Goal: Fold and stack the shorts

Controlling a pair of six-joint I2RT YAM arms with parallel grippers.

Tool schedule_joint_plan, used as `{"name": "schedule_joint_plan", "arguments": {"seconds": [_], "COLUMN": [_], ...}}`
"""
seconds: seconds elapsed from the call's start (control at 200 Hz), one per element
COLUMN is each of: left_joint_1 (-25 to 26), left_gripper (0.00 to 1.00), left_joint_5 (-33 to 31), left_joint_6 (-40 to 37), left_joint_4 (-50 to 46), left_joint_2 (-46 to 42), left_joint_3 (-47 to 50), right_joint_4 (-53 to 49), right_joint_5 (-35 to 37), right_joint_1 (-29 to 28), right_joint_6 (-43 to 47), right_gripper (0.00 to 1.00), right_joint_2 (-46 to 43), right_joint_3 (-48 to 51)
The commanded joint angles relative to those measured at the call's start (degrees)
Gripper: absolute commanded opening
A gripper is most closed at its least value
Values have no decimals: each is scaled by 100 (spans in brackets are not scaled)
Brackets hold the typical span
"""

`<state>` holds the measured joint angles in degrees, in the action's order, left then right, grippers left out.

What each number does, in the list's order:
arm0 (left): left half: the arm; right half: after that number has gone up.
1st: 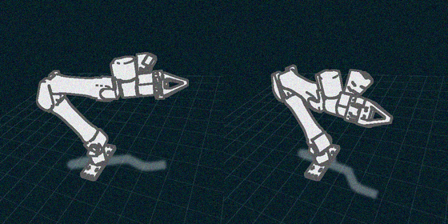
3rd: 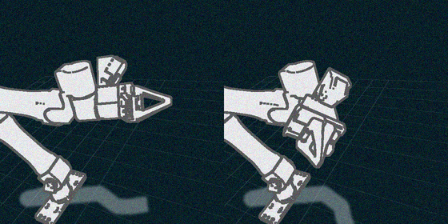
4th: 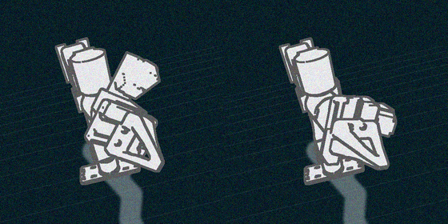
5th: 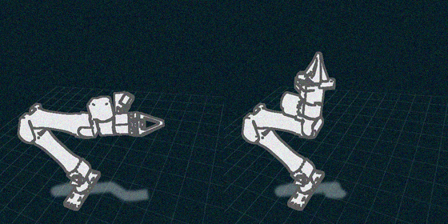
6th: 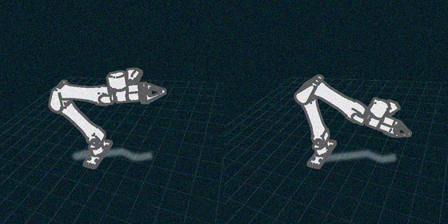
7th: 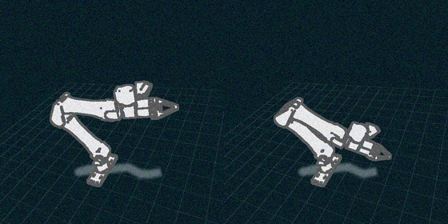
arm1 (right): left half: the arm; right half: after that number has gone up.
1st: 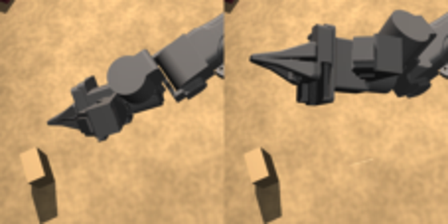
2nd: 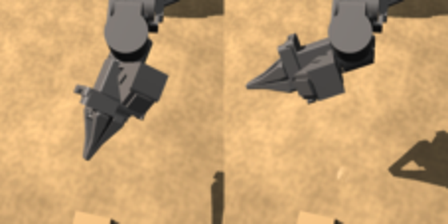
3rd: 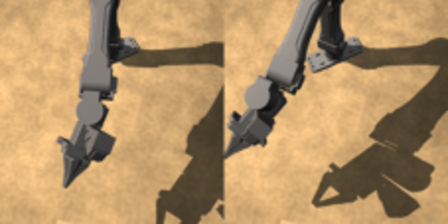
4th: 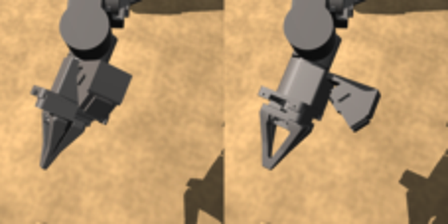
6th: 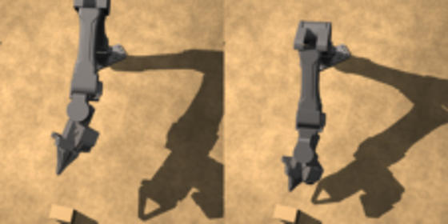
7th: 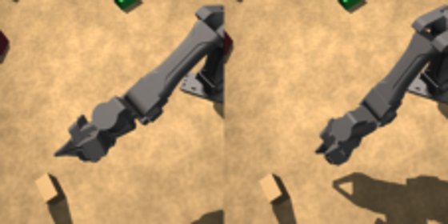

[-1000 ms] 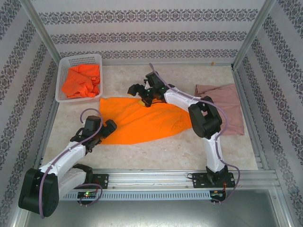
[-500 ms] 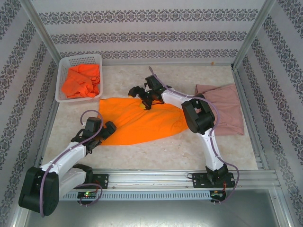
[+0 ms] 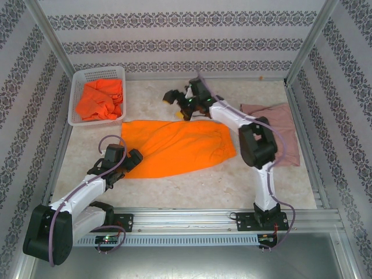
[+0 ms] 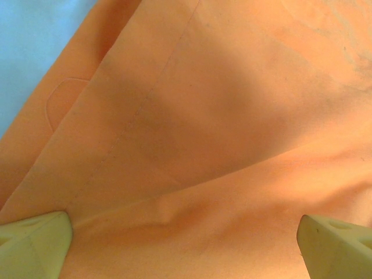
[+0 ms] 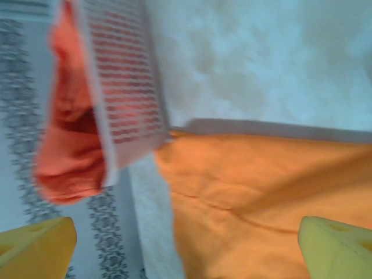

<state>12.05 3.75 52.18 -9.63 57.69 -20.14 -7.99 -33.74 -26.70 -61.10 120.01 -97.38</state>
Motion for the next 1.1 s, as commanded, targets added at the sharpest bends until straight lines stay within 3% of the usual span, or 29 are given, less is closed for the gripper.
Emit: {"name": "schedule_joint_plan", "arguments": {"seconds": [0.0, 0.13, 0.29, 0.44, 0.54, 0.684, 0.839, 0.914, 1.094], "left_joint_1": [16, 16, 4, 31, 151, 807, 1633, 1999, 2567], "left_gripper": [100, 100, 100, 100, 94, 85, 65, 61, 47], "left_joint_5": [-216, -180, 198, 1018, 1828, 2210, 2646, 2677, 2936], "left_joint_6": [53, -114, -928, -1441, -1411, -1565, -1270, -1194, -1023], "left_joint_4": [-74, -175, -501, -467, 42, 465, 1197, 1457, 1629], "left_joint_2": [18, -53, -437, -533, -207, 713, 2080, 2736, 4410], "left_joint_3": [130, -43, -853, -1801, -2315, -3227, -4079, -4509, -5689], "right_joint_4": [164, -550, -844, -1012, -835, -1005, -1190, -1255, -1477], "right_joint_5": [58, 269, 433, 191, 297, 348, 362, 306, 156], "right_joint_1": [365, 824, 1381, 1809, 1914, 1986, 2255, 2415, 2670], "right_joint_6": [458, 1532, 3345, 4688, 5192, 5271, 4751, 4458, 4128], "right_gripper": [98, 98, 98, 98, 98, 98, 98, 98, 98], "right_joint_2": [-1135, -2058, -3252, -4141, -4671, -5066, -5237, -5292, -5268], "right_joint_3": [229, 696, 1918, 3114, 3919, 4265, 4404, 4467, 4577]}}
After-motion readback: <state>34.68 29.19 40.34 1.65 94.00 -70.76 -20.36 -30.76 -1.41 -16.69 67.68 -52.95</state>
